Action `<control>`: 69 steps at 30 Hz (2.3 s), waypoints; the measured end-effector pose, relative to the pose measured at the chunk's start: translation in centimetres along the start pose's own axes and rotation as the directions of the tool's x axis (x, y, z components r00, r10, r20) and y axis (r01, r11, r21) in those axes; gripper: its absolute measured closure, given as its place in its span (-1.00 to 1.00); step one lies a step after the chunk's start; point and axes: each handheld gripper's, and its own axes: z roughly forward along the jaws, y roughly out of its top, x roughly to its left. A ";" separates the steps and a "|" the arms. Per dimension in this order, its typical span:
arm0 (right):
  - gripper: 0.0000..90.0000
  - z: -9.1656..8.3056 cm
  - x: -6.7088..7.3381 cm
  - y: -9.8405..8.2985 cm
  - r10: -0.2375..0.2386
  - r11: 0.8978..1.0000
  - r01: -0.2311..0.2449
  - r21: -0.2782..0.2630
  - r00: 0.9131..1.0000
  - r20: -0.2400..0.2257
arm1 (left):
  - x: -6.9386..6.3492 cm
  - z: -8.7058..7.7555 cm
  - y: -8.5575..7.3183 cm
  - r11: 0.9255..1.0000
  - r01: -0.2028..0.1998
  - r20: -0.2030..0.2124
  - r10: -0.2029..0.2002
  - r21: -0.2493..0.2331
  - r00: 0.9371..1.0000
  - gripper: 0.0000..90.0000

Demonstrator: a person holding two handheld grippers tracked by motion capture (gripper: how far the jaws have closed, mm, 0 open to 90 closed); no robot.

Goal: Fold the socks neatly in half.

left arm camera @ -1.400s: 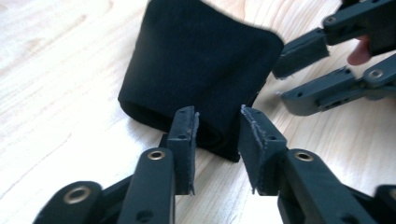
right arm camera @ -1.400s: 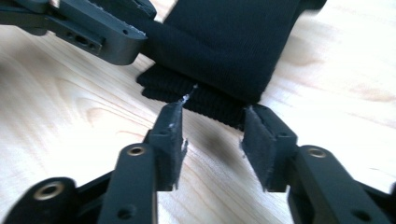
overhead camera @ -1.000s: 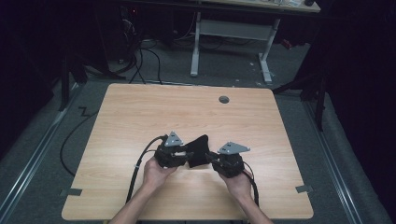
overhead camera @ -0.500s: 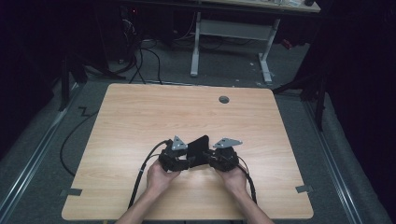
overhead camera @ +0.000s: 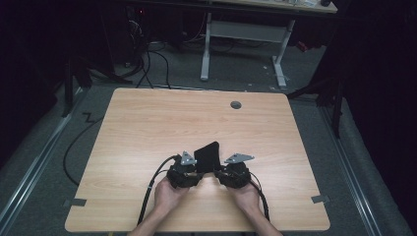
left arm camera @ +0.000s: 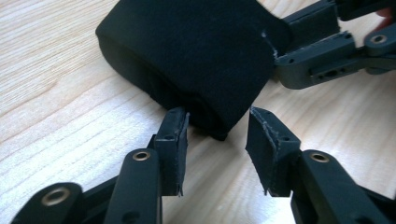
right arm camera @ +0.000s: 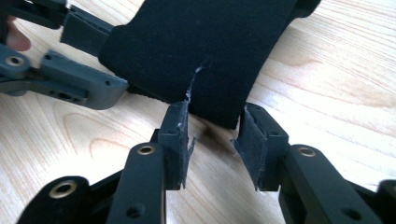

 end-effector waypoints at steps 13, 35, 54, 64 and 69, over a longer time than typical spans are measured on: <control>0.55 0.9 0.4 0.5 0.007 1.000 -0.007 -0.010 1.000 0.000 | 1.5 0.5 0.6 0.999 0.034 -0.041 -0.034 -0.008 0.999 0.28; 0.48 2.3 0.2 2.3 0.019 1.000 -0.019 -0.023 0.999 0.029 | 3.6 1.0 0.6 0.987 0.129 -0.076 -0.136 -0.093 0.988 0.27; 0.29 0.0 -0.6 2.0 0.049 0.995 -0.046 -0.090 0.998 0.036 | 3.3 -0.5 0.8 0.985 0.115 -0.082 -0.125 -0.127 0.989 0.07; 0.29 -1.0 -1.3 1.7 0.065 0.992 -0.061 -0.113 0.997 0.033 | 3.4 -1.8 0.8 0.981 0.116 -0.077 -0.129 -0.158 0.989 0.05; 0.29 -1.4 -1.4 1.7 0.070 0.990 -0.066 -0.126 0.997 0.029 | 3.6 -2.2 0.7 0.977 0.123 -0.073 -0.137 -0.173 0.988 0.05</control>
